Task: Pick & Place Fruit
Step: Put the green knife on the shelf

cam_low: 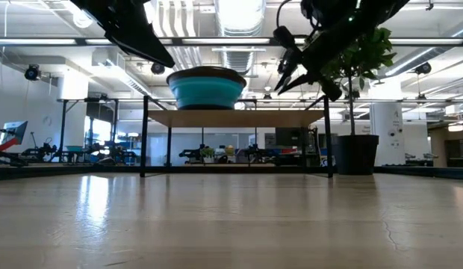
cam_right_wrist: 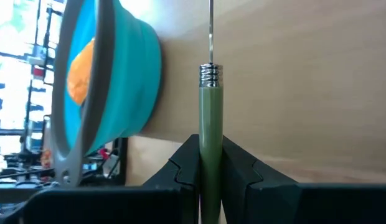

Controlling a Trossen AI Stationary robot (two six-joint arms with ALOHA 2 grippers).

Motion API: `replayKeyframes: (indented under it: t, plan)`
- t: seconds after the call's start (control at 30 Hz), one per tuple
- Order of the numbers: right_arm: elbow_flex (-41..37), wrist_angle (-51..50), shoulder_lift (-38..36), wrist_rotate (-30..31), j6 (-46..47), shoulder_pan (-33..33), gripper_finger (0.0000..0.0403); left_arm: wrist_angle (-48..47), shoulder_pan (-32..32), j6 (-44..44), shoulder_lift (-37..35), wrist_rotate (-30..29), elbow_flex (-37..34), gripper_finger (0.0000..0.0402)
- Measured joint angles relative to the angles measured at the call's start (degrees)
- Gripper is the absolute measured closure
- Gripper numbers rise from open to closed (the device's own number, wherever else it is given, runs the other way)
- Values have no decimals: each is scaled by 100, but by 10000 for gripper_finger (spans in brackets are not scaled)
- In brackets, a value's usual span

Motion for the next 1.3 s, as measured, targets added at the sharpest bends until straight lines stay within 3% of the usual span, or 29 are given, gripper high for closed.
replayKeyframes:
  t: [0.67, 1.0, 1.3]
  plan:
    - [1439, -1705, 453, 5, -683, -147, 374, -87, 80, -3, 0, 4, 0, 259]
    - [2541, -2614, 1400, -50, -675, -258, 374, -87, 94, -53, 0, 4, 0, 262]
    - [3451, -3075, 2207, -469, -737, -444, 374, -124, 94, -84, 0, 8, 2, 264]
